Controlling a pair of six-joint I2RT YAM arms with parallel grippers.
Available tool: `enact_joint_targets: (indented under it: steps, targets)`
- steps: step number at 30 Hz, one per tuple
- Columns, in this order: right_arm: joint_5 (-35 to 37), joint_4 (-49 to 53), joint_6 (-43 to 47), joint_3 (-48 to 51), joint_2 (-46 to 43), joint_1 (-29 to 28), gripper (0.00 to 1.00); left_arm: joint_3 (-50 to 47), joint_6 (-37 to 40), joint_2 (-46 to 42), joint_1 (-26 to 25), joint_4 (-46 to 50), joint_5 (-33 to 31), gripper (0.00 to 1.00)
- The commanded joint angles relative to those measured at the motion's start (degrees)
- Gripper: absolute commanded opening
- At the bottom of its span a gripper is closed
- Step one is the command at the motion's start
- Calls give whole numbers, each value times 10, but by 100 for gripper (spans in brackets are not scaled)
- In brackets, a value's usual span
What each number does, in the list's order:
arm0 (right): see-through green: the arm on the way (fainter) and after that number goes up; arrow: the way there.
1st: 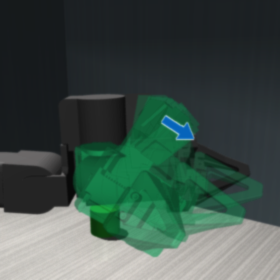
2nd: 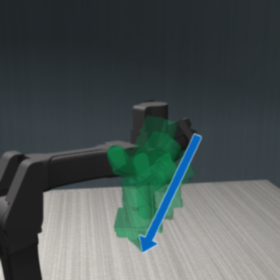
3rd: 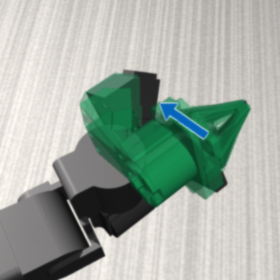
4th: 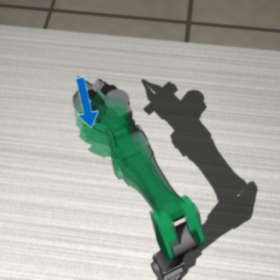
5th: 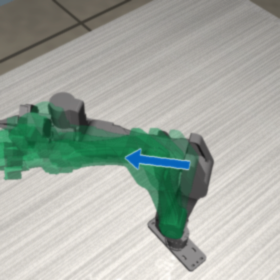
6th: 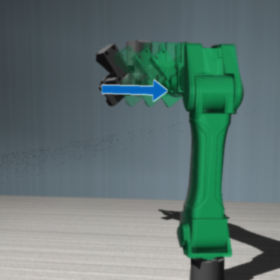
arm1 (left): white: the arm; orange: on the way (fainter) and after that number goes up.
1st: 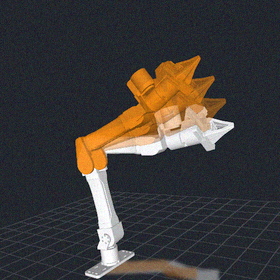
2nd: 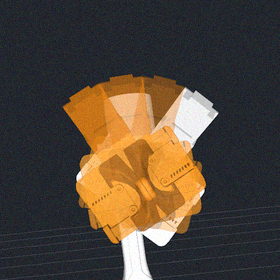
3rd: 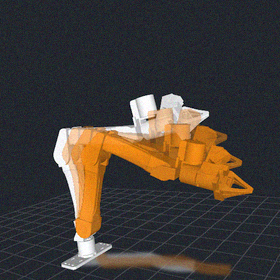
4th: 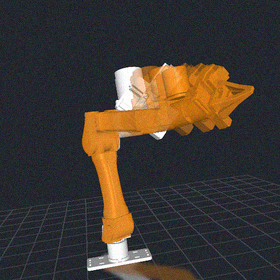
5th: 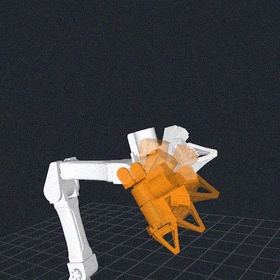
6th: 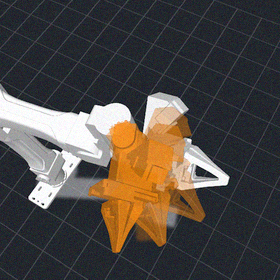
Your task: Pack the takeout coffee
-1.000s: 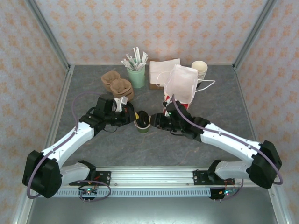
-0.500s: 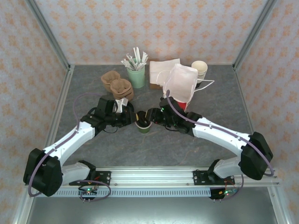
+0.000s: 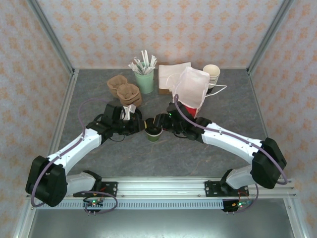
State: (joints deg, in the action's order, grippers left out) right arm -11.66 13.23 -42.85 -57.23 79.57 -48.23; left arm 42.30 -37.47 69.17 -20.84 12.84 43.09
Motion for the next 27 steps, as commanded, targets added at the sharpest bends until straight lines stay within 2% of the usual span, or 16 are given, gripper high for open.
enact_joint_targets:
  steps: [1, 14, 22, 27]
  targets:
    - [21, 17, 4, -17, 9, -2, 51, -13, 10, 6, 6, 7, -4, 27]
    - [19, 23, -2, -19, 22, -2, 51, -17, 13, 14, 6, 0, 1, 29]
    - [13, 27, -1, -7, 16, -2, 49, -10, 18, -1, 6, 15, -2, 45]
    - [16, 27, 0, 3, 10, -2, 46, -3, 17, 4, 6, 11, -3, 48]
